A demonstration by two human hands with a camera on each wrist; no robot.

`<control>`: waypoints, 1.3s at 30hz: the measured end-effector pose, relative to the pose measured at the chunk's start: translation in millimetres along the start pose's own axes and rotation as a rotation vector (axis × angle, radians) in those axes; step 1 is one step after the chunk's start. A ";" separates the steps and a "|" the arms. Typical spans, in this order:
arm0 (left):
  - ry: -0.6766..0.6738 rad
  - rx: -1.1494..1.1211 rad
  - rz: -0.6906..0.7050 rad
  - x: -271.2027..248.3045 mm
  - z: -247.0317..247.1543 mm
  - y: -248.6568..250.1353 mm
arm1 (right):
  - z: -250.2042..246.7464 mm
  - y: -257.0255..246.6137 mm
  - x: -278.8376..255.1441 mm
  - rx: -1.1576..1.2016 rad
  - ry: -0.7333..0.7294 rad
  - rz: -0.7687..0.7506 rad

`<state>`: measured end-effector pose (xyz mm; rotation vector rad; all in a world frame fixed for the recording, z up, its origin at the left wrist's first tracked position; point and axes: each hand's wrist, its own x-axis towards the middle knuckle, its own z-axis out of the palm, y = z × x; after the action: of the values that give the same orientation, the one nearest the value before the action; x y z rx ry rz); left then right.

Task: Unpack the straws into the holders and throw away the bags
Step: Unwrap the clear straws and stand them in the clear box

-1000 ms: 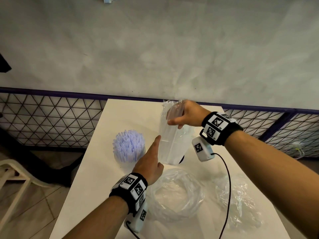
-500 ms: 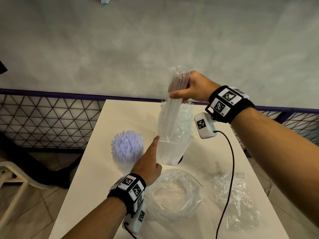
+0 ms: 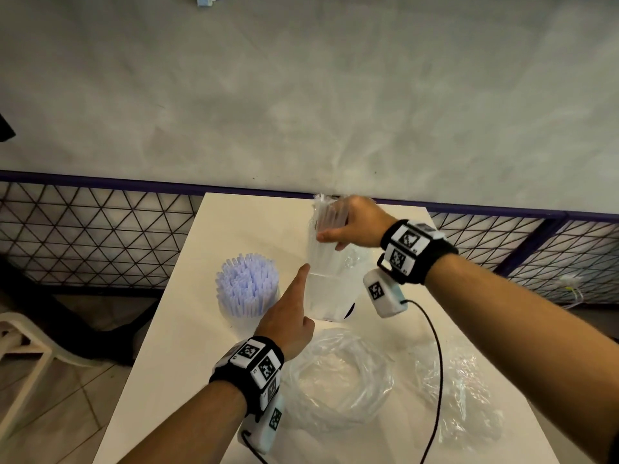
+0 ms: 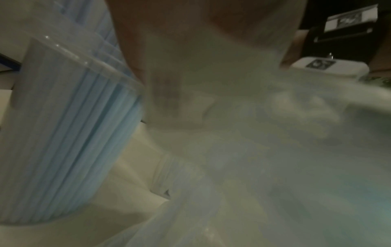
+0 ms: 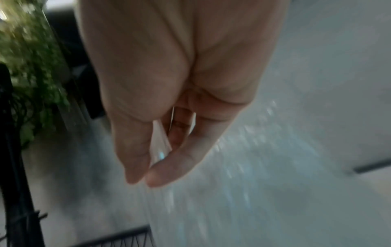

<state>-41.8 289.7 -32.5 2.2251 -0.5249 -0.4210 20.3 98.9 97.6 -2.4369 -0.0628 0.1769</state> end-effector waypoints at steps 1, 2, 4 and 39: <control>-0.003 0.002 0.001 0.8 0.4 -1.3 | 6.9 5.4 -0.3 -0.014 0.032 0.002; -0.003 0.004 0.002 1.5 1.1 -2.3 | 9.8 7.3 -2.5 -0.046 0.078 -0.007; 0.002 0.010 -0.001 1.8 1.7 -3.9 | 8.2 5.3 -7.5 -0.095 0.167 -0.063; 0.017 0.060 0.010 -1.4 1.2 4.0 | 45.9 72.5 -36.2 -0.682 0.424 -0.356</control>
<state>-44.5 287.2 -30.0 2.2812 -0.5460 -0.3857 -22.2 69.3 20.2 -3.0177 -0.4211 -0.6148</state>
